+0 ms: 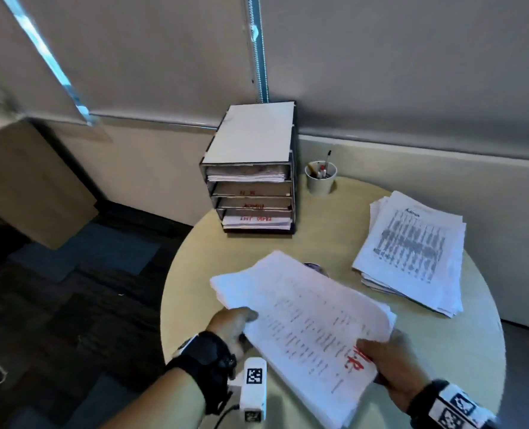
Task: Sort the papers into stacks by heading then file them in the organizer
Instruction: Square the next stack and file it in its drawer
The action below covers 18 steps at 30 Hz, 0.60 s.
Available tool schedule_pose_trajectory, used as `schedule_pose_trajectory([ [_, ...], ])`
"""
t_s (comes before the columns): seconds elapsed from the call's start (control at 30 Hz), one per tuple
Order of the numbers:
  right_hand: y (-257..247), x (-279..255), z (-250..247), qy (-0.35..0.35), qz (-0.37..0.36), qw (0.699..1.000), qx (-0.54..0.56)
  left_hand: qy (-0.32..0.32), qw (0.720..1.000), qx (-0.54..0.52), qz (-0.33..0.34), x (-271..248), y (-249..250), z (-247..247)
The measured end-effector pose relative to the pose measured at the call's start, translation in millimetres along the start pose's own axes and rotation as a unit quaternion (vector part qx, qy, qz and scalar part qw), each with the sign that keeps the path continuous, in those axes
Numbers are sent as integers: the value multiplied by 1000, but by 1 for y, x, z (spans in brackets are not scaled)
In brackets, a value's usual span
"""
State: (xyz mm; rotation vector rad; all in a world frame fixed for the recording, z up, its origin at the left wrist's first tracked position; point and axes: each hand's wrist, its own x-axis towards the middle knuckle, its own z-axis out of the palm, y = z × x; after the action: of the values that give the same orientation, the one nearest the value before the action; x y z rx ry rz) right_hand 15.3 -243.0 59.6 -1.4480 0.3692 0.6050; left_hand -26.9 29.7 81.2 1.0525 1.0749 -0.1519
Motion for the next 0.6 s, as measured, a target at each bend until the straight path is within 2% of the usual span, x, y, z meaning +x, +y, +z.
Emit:
schedule_pose_trajectory([
  [0.1, 11, 10, 9, 19, 10, 990, -139, 16, 998, 33, -41, 16, -11, -19],
  [0.17, 13, 20, 11, 26, 26, 989, -146, -11, 999, 24, -29, 17, -5, -23],
  [0.27, 10, 29, 17, 3, 66, 997, -35, -69, 997, -20, 36, 29, 20, -33],
  [0.33, -12, 26, 41, -15, 76, 996, 38, -89, 992, -41, 81, 43, 45, -38],
  [0.43, -37, 32, 74, -53, 41, 987, 146, -99, 986, -72, 116, 71, 82, -40],
  [0.6, -53, 48, 110, -64, 14, 974, 218, -132, 978, -80, 139, 101, 129, -36],
])
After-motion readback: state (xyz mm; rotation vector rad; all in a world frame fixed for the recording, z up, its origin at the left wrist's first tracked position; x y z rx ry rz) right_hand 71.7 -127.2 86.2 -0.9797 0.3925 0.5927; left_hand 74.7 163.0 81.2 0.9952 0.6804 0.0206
